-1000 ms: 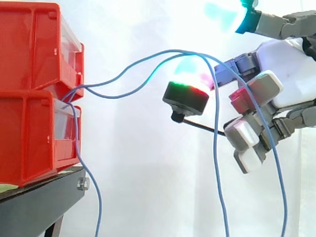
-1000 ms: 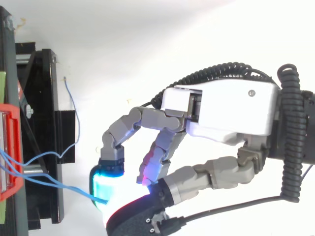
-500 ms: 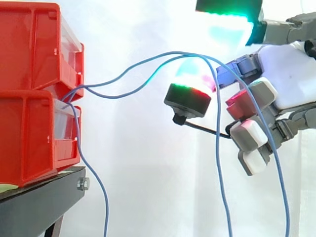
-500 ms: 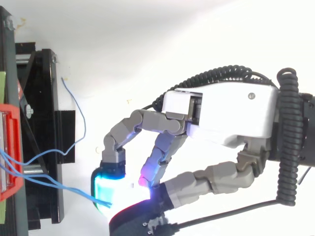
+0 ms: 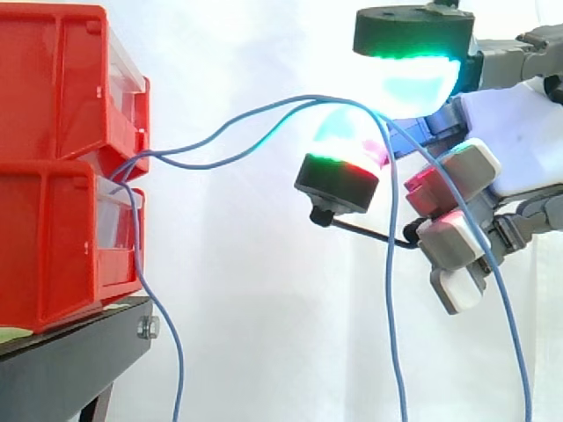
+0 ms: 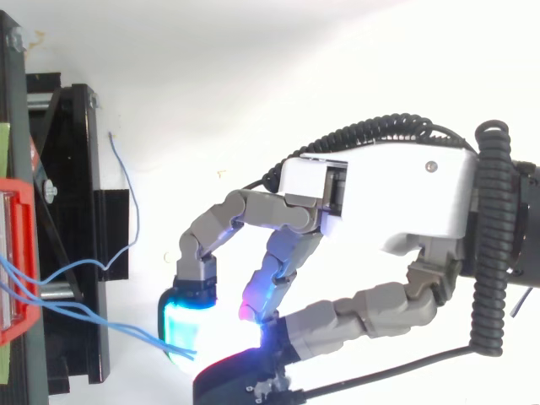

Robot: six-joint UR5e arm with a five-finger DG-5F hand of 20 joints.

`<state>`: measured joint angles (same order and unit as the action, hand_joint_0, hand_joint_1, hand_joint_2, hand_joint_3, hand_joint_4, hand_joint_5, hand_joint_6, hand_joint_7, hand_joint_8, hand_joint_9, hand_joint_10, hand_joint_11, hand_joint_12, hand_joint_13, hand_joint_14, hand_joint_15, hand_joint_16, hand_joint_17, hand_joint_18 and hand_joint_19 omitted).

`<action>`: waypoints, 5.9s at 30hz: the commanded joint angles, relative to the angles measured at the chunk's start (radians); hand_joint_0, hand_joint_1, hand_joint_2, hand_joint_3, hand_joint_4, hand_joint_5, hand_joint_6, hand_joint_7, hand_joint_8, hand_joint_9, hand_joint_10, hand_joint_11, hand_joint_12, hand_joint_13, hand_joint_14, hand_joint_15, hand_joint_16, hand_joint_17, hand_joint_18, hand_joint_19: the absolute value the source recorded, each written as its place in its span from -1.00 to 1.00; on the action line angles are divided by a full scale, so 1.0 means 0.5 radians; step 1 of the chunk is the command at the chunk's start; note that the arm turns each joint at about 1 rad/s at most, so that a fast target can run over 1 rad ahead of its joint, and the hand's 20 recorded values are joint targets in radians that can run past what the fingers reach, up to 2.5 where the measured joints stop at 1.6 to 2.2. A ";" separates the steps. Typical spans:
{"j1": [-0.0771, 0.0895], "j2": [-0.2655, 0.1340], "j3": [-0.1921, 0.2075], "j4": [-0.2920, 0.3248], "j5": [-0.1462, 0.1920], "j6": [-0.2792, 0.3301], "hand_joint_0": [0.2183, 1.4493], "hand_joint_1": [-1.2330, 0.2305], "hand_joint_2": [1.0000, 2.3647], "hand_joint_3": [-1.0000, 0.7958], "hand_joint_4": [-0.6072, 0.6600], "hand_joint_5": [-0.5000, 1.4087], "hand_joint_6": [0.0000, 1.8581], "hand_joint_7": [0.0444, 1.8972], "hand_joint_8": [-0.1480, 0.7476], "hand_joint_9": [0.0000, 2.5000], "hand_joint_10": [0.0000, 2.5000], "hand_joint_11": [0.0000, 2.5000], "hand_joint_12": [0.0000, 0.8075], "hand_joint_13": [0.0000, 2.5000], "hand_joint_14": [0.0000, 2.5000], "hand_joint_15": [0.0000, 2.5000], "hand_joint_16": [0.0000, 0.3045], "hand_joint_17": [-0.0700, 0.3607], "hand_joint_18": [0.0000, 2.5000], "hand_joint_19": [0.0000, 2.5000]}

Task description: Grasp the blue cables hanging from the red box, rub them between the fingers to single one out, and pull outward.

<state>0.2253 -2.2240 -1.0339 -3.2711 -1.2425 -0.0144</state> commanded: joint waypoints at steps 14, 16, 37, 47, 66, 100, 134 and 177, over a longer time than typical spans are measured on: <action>0.000 -0.001 0.003 -0.005 0.000 -0.008 -0.22 -0.49 -0.98 -0.24 -0.13 -0.62 0.01 0.15 0.13 0.07 -0.98 -0.11 -0.05 -0.03 -0.98 -0.44 -0.69 -0.18 -0.25 -0.65; 0.000 0.002 0.000 -0.008 0.000 -0.005 -0.26 -0.47 -0.98 -0.20 -0.08 -0.61 0.01 0.15 0.14 0.10 -0.98 -0.12 -0.04 -0.02 -0.98 -0.44 -0.69 -0.17 -0.24 -0.64; 0.037 0.002 0.003 -0.128 0.037 -0.042 -0.44 -0.34 -0.99 -0.06 -0.01 -0.56 -0.01 0.14 0.36 0.10 -0.99 -0.51 0.16 -0.17 -0.99 -0.72 -0.58 -0.01 -0.15 -0.75; 0.053 -0.001 0.003 -0.128 0.068 -0.054 -0.47 -0.13 -0.99 -0.08 0.03 -0.56 -0.02 0.08 0.35 0.04 -0.99 -0.56 0.19 -0.24 -0.99 -0.74 -0.56 0.02 -0.20 -0.75; 0.062 0.002 0.003 -0.124 0.068 -0.042 -0.46 -0.02 -0.99 -0.11 0.08 -0.55 -0.08 0.09 0.31 0.05 -0.99 -0.57 0.15 -0.26 -0.99 -0.75 -0.57 0.00 -0.24 -0.75; 0.062 -0.001 0.006 -0.124 0.068 0.290 -0.65 0.01 -1.00 -0.44 0.11 -0.57 -0.09 0.11 0.30 0.07 -0.98 -0.43 0.14 -0.25 -0.99 -0.67 -0.58 -0.01 -0.25 -0.70; 0.062 -0.001 0.006 -0.124 0.068 0.286 -0.50 -0.12 -0.99 -0.27 0.08 -0.56 -0.06 0.14 0.25 0.11 -0.98 -0.39 0.08 -0.21 -0.99 -0.62 -0.63 -0.08 -0.26 -0.67; 0.050 -0.001 0.006 -0.143 0.187 0.105 -0.34 -0.57 -0.96 0.12 0.06 -0.56 -0.01 0.27 0.22 0.10 -0.98 -0.31 0.01 -0.20 -0.98 -0.58 -0.66 -0.14 -0.27 -0.69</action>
<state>0.2530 -2.2242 -1.0316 -3.3445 -1.1677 0.0635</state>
